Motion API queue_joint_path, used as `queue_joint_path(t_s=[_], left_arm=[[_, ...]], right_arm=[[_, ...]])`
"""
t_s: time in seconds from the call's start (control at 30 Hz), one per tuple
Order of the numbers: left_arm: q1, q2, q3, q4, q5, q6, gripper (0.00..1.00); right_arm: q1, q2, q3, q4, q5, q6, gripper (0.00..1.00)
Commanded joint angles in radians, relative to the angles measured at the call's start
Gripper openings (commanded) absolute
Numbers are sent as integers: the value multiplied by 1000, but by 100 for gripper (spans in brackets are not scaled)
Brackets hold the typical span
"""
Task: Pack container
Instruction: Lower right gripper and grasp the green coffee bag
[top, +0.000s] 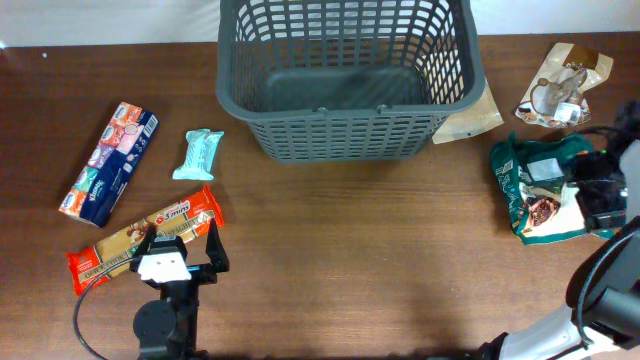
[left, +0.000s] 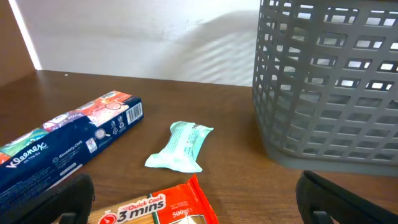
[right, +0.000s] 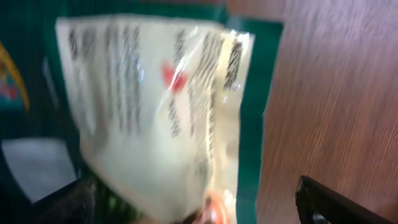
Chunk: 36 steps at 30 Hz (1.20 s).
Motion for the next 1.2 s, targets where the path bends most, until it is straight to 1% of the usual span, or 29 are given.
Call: queue_joint_path(t_s=[0.0, 0.1, 0.13, 0.33, 0.53, 0.63, 0.97, 1.17], left_arm=[[-2, -10, -5, 0, 10, 19, 99], [-2, -10, -5, 0, 10, 19, 99], [-2, -10, -5, 0, 10, 19, 99], [-2, -10, -5, 0, 10, 19, 99], [-2, -10, -5, 0, 10, 19, 99], [-2, -10, -5, 0, 10, 19, 99], [-2, -10, -5, 0, 10, 19, 99], [-2, -10, -5, 0, 10, 19, 99]], right_arm=[[-3, 5, -6, 43, 1, -19, 99], [0, 5, -6, 140, -109, -131, 99], [1, 5, -6, 150, -116, -133, 99], [4, 5, -6, 163, -116, -125, 99], [5, 8, -23, 161, -116, -57, 99], [5, 16, -41, 175, -110, -58, 99], [5, 19, -127, 233, -109, -63, 99], [5, 19, -220, 311, -137, -66, 99]])
